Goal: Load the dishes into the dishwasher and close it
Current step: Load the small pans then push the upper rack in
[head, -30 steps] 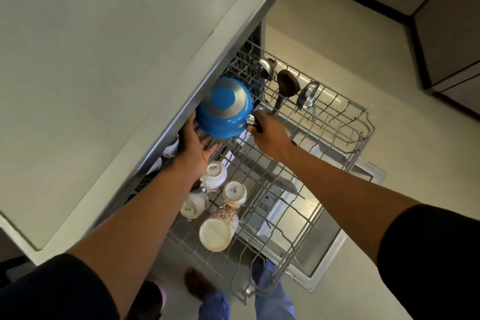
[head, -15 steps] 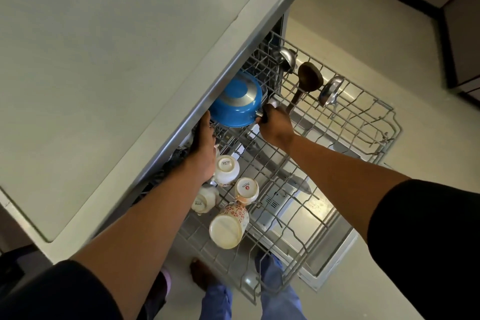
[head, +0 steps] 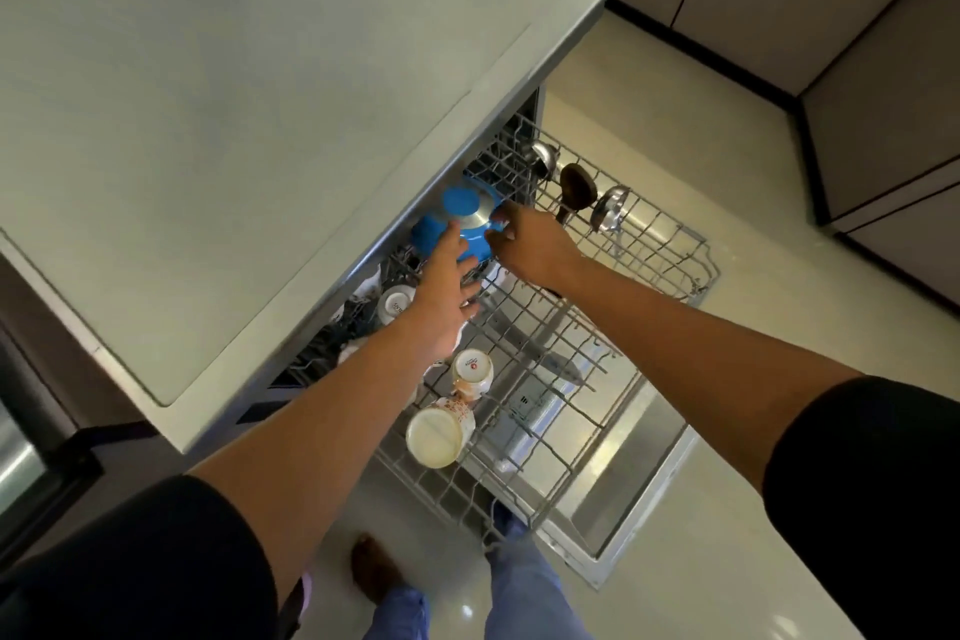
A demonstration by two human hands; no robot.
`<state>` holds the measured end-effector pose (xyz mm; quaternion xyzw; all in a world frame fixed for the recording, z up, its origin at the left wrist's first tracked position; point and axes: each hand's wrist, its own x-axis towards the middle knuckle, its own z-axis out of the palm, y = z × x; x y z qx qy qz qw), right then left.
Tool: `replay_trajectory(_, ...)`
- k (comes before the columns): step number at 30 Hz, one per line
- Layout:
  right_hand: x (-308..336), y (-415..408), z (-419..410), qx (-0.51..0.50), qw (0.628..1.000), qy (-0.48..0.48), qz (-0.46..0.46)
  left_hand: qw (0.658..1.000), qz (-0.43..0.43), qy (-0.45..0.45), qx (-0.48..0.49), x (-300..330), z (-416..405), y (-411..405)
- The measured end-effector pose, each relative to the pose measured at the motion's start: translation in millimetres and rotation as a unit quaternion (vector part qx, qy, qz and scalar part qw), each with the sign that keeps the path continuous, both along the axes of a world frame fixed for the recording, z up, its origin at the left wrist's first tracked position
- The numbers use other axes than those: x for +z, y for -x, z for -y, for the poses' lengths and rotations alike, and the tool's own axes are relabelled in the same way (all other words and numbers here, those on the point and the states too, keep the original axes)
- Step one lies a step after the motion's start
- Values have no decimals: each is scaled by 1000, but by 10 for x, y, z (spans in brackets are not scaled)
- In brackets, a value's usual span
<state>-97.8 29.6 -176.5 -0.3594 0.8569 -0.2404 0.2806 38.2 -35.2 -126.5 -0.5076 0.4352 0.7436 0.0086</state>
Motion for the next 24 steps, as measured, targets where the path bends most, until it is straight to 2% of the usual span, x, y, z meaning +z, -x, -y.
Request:
replay_trajectory(5, 1116, -191, -83, 61, 998, 6, 2, 989, -73, 93, -92, 858, -205, -283)
replay_trajectory(9, 2041, -560, 0, 65, 995, 69, 26, 980, -108, 145, -88, 1664, -29, -772)
replay_trajectory(10, 2261, -705, 60, 58, 992, 103, 46, 978, -121, 158, -69, 1856, 66, -963)
replay_trajectory(12, 2586, -1001, 121, 17, 974, 169, 149, 973, -142, 177, -28, 2125, 252, -1370)
replay_trajectory(15, 2916, -1557, 250, -12, 946, 204, 253, 966, -150, 208, 21, 2445, 622, -2119)
replay_trajectory(20, 3104, -2444, 668, 53, 937, 214, 272, 959, -130, 215, 128, 2723, 1274, -3253)
replay_trajectory(24, 3192, -3128, 1108, 114, 938, 200, 258, 934, -105, 272, 204, 2727, 1597, -4074)
